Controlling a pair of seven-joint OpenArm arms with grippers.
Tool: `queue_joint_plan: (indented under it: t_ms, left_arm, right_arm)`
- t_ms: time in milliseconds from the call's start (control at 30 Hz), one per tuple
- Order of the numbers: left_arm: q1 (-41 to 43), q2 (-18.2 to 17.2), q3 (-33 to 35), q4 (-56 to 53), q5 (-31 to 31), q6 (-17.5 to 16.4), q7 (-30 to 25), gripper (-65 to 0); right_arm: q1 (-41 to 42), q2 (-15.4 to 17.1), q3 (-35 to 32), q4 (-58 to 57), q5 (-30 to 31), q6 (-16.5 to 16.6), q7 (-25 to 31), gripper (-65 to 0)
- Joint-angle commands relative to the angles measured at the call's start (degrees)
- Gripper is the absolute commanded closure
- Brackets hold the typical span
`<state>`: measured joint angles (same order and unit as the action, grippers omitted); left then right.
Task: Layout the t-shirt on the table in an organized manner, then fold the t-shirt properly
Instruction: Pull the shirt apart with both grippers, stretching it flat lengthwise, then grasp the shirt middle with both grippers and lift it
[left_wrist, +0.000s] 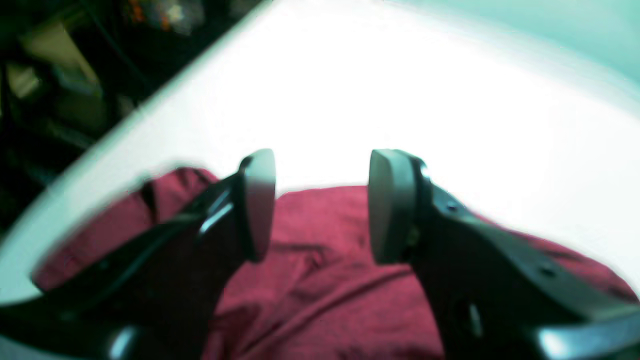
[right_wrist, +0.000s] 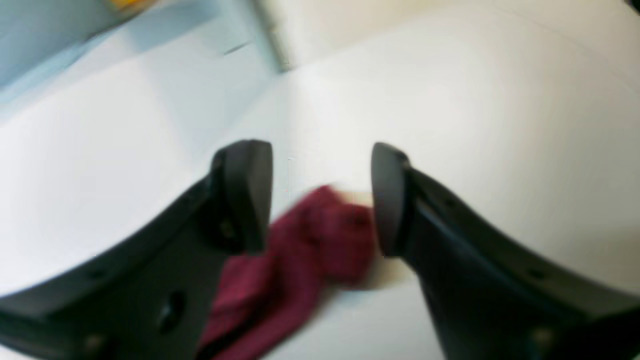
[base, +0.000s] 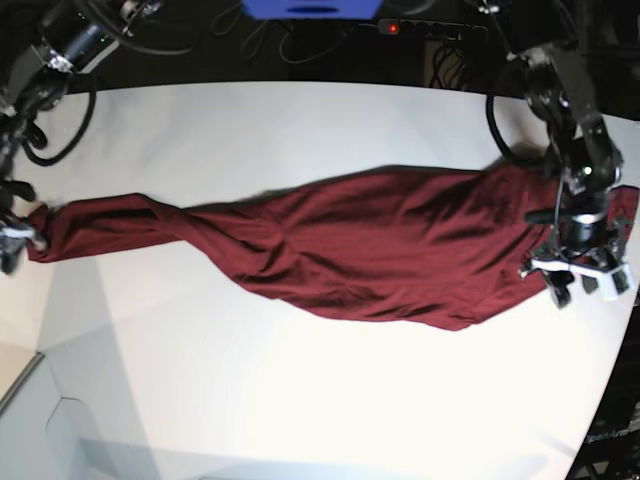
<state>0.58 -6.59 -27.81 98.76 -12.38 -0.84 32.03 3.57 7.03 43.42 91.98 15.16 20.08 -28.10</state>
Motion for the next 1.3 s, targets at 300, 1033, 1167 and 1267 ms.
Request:
queue_joint_plan:
  t_ms: [300, 1033, 1167, 1267]
  left_arm:
    - [-16.62, -1.01, -0.01, -25.4, -0.06, 0.27, -1.92, -29.5]
    - [-25.06, -3.65, 18.01, -55.82, -0.06, 0.62, -19.06, -29.0]
    - [-25.77, -3.48, 18.19, -59.24, -0.06, 0.45, -20.73, -25.4]
    - [-25.77, -3.56, 18.19, -59.95, -0.06, 0.36, -20.82, -8.1]
  right_arm:
    - [5.44, 0.23, -35.37, -2.62, 0.8, 2.39, 1.24, -40.8]
    - [14.58, -6.98, -46.19, -19.59, 0.71, 2.39, 1.33, -40.6]
    - [14.58, -6.9, -49.7, -19.59, 0.71, 2.39, 1.33, -40.6]
    - [14.76, -6.9, -54.19, -20.82, 0.71, 2.39, 1.59, -40.7]
